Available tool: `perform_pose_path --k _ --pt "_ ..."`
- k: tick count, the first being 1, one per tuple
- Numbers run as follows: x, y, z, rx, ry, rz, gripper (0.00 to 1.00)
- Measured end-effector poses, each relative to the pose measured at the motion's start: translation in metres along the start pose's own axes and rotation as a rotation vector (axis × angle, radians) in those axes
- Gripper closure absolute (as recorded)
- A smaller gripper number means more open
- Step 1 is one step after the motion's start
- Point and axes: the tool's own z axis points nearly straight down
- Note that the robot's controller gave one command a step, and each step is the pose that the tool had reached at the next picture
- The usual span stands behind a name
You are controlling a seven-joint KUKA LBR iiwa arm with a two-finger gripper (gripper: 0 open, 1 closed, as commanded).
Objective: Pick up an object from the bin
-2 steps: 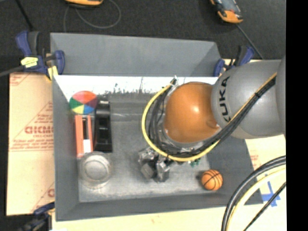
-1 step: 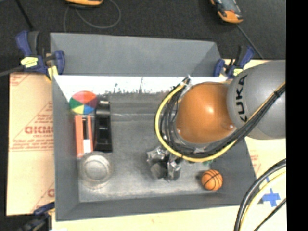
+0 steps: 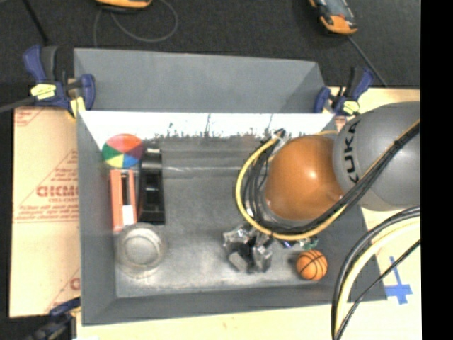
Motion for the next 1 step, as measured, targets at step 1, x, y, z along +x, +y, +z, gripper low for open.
perform_pose_path --k 1 --pt "-0.0217 -0.0245 -0.1576 0.006 -0.006 0.072 1.0"
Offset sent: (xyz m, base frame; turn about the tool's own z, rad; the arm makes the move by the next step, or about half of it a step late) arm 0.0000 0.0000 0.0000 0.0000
